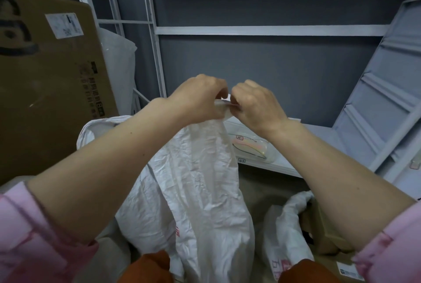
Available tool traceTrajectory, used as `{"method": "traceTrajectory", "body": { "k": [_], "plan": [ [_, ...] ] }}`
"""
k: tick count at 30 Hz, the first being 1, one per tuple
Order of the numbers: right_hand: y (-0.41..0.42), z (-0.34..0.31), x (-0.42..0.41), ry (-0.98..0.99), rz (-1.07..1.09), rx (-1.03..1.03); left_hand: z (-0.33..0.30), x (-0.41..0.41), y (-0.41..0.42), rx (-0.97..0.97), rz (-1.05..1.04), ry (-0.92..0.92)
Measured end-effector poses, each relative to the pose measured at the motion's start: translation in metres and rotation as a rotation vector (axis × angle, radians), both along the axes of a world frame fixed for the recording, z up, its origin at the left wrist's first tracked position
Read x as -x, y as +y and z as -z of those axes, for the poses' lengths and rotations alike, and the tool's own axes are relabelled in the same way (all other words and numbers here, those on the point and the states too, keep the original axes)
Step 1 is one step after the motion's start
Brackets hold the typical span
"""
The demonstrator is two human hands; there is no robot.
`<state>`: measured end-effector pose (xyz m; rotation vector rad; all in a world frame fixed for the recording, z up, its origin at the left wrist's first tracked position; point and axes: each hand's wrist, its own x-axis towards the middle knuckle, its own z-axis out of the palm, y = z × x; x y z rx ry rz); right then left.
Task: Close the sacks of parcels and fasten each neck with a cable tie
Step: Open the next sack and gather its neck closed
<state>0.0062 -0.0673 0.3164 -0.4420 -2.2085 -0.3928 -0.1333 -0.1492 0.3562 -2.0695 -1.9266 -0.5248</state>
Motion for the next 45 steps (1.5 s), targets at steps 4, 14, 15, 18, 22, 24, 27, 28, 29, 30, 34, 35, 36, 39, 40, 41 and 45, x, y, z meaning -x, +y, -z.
{"method": "traceTrajectory", "body": {
  "k": [4, 14, 15, 18, 22, 24, 27, 28, 29, 30, 34, 35, 36, 39, 40, 41, 45],
  "plan": [
    [0.003, -0.003, 0.006, 0.055, -0.049, 0.236, 0.001, 0.002, 0.002, -0.058, -0.038, 0.140],
    [0.003, 0.006, 0.013, -0.043, -0.042, 0.066, -0.010, 0.013, -0.022, 0.083, -0.104, 0.019],
    [0.001, 0.007, 0.016, 0.026, -0.011, 0.072, -0.010, 0.010, -0.024, 0.137, -0.141, 0.024],
    [-0.007, 0.009, 0.023, 0.166, 0.041, 0.077, -0.012, -0.002, -0.029, 0.285, -0.177, -0.021],
    [-0.007, 0.012, 0.024, 0.260, 0.034, -0.049, -0.029, -0.001, -0.033, 0.362, -0.174, -0.284],
    [-0.004, 0.014, 0.023, 0.273, 0.031, -0.060, -0.031, 0.006, -0.028, 0.372, -0.150, -0.402],
    [-0.001, 0.015, 0.019, 0.208, 0.037, 0.032, -0.024, 0.011, -0.020, 0.444, -0.139, -0.475],
    [0.000, 0.014, 0.018, 0.136, 0.037, 0.112, -0.020, 0.012, -0.017, 0.422, -0.162, -0.431],
    [0.003, 0.011, 0.016, 0.046, 0.022, 0.234, -0.016, 0.014, -0.013, 0.354, -0.198, -0.338],
    [0.006, 0.008, 0.013, -0.027, -0.002, 0.356, -0.012, 0.014, -0.011, 0.248, -0.248, -0.205],
    [0.011, 0.001, 0.006, -0.115, -0.055, 0.448, 0.002, 0.016, -0.010, 0.031, -0.174, 0.099],
    [0.011, 0.002, 0.008, -0.131, -0.073, 0.440, 0.004, 0.015, -0.010, 0.032, -0.117, 0.107],
    [0.012, 0.004, 0.011, -0.149, -0.086, 0.425, 0.004, 0.014, -0.012, 0.026, -0.075, 0.109],
    [0.011, 0.006, 0.020, -0.179, -0.069, 0.341, 0.002, 0.016, -0.016, 0.014, -0.056, 0.075],
    [0.012, 0.007, 0.022, -0.169, -0.065, 0.316, 0.001, 0.018, -0.017, 0.024, -0.087, 0.070],
    [0.012, 0.007, 0.023, -0.143, -0.051, 0.292, 0.001, 0.020, -0.018, 0.030, -0.131, 0.074],
    [0.007, 0.015, 0.027, 0.097, 0.014, 0.115, 0.011, 0.015, -0.020, 0.075, -0.305, 0.094]
  ]
}}
